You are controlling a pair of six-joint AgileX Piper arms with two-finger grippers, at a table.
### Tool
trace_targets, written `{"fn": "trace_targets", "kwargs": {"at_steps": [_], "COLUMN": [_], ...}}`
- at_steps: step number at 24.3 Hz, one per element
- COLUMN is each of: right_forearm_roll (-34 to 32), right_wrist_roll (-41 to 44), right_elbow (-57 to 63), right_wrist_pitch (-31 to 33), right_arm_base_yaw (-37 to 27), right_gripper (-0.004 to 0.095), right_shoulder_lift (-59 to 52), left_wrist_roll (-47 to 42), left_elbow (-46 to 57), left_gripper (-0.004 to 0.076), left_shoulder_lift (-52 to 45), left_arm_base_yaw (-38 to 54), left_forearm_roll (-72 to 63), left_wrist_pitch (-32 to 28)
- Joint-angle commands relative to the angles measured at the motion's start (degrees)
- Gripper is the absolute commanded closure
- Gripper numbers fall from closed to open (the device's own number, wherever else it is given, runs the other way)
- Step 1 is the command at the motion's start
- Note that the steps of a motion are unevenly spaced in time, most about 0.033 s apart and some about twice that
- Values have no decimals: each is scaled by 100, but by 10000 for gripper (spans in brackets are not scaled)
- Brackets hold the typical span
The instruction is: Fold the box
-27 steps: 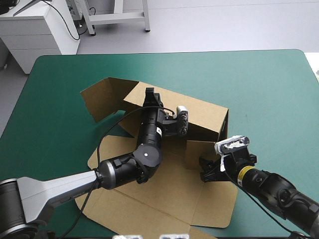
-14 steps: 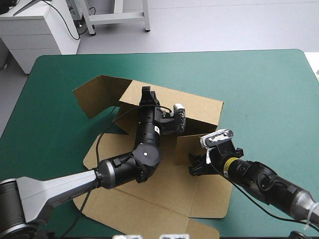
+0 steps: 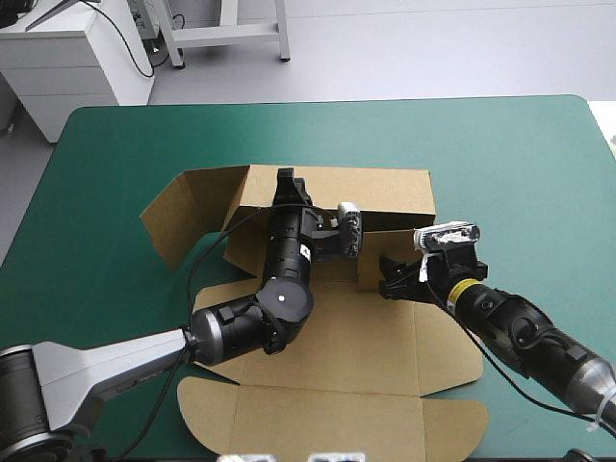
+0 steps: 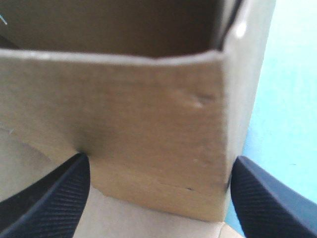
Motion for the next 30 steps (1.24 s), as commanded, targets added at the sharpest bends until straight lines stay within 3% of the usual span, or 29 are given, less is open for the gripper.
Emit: {"fn": "trace_targets", "kwargs": {"at_steps": [1, 5, 10, 18, 20, 21, 22, 30], "right_forearm_roll": [-96, -96, -96, 107, 124, 124, 124, 214], "right_wrist_roll": [-71, -522, -1166, -1167, -1157, -1169, -1169, -1169], "right_elbow": [-214, -214, -214, -214, -214, -214, -214, -214], "right_wrist_pitch": [-666, -696, -953, -1334, -1334, -1346, -1346, -1360], "right_arm_base_yaw": [-43, -43, -43, -121, -121, -149, -148, -148], "right_gripper": [205, 319, 531, 571, 702, 867, 928, 926], "right_shoulder_lift": [-130, -130, 69, 547, 547, 547, 547, 547], "left_wrist_roll": [-117, -117, -117, -117, -117, -117, -117, -117], "left_elbow": [-199, -199, -199, -199, -199, -199, -199, -199], "left_gripper": [715, 715, 715, 716, 716, 716, 716, 716], "left_shoulder_lift": [-257, -257, -257, -257, -257, -257, -257, -257], "left_arm_base_yaw": [-42, -42, -42, -42, -42, -42, -42, -42], "left_forearm_roll": [350, 350, 350, 350, 350, 350, 350, 350], "left_wrist_pitch": [76, 76, 76, 58, 47, 30, 30, -107]}}
